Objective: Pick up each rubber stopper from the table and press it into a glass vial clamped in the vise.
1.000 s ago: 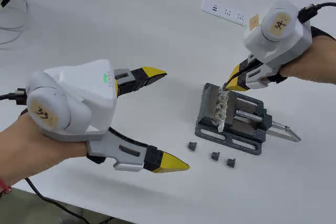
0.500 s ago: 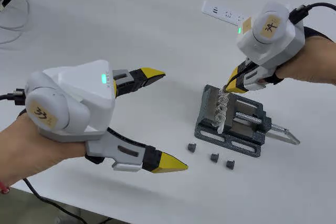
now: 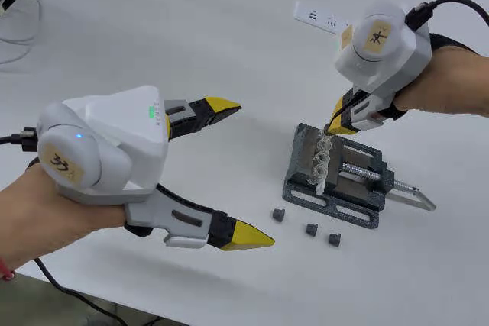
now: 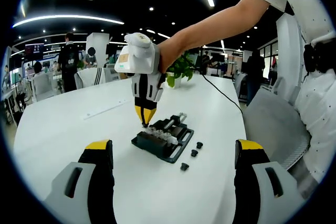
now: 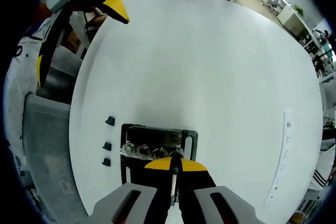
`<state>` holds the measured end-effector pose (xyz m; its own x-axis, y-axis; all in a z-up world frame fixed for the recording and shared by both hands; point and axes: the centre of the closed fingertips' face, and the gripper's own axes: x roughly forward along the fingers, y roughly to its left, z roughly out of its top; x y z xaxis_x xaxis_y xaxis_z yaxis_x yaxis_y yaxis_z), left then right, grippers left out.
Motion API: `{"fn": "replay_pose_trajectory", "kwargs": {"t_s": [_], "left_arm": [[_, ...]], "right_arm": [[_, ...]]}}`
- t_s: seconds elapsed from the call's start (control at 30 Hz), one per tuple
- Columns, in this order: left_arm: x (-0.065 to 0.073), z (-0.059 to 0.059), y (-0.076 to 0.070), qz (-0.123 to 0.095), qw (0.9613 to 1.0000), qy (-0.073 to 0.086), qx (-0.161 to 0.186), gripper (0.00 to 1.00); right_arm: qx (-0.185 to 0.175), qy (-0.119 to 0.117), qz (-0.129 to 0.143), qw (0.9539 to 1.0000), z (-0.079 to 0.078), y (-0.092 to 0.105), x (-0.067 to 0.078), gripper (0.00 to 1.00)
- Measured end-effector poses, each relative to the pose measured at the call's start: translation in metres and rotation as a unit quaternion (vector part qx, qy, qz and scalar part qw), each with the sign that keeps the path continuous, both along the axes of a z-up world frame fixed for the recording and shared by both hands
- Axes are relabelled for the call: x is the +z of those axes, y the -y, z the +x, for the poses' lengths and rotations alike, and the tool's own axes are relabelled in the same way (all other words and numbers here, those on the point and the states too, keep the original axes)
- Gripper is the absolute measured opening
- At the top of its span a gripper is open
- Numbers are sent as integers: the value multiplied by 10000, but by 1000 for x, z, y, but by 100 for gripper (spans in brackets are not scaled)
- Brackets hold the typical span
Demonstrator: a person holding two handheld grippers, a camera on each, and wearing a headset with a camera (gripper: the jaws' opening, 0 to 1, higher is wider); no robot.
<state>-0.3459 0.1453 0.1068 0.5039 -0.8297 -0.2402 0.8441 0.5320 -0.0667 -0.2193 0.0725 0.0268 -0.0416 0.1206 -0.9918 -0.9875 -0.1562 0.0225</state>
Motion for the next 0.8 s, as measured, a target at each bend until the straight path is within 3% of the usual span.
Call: {"fn": "replay_pose_trajectory", "kwargs": {"t_s": [0.57,0.8], "left_arm": [[0,0,0,15,10000,4,-5,96],[-15,-6,7,193,9996,-131,-161,98]], "right_arm": [[-59,-36,-192,9998,1,-2,-3,0],[-52,19,-198,9998,0,-2,-1,0]]}}
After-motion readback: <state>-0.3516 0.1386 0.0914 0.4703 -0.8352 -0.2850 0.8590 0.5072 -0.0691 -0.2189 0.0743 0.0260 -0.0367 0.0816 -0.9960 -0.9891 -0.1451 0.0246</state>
